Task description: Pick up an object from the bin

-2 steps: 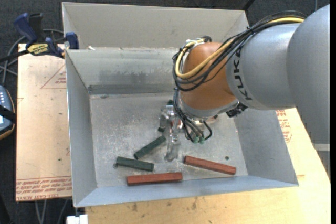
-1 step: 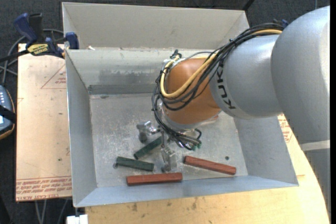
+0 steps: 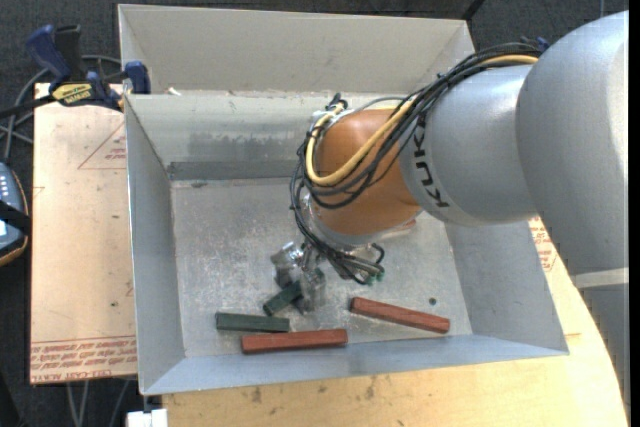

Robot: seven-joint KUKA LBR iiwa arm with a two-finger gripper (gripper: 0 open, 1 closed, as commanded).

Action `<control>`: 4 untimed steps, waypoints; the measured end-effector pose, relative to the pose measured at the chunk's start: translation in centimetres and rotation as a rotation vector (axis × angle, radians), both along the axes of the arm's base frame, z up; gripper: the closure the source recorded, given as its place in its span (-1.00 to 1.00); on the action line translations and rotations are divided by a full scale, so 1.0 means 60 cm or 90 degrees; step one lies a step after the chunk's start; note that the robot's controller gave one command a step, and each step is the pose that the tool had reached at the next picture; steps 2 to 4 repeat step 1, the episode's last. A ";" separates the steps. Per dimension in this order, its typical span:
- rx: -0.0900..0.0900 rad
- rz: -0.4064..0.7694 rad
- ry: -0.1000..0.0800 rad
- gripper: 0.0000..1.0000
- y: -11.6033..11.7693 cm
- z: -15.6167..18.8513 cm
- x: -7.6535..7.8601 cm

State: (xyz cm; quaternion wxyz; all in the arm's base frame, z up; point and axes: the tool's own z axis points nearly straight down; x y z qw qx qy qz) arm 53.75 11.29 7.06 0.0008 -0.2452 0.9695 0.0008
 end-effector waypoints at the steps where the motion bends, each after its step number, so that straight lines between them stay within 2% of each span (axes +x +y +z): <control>1: 0.000 0.027 -0.006 1.00 -0.041 0.238 -0.004; 4: 0.000 0.027 -0.006 1.00 -0.041 0.238 -0.004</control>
Offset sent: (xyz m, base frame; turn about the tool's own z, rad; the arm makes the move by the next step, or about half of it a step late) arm -0.0044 -0.0245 0.1382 -0.0467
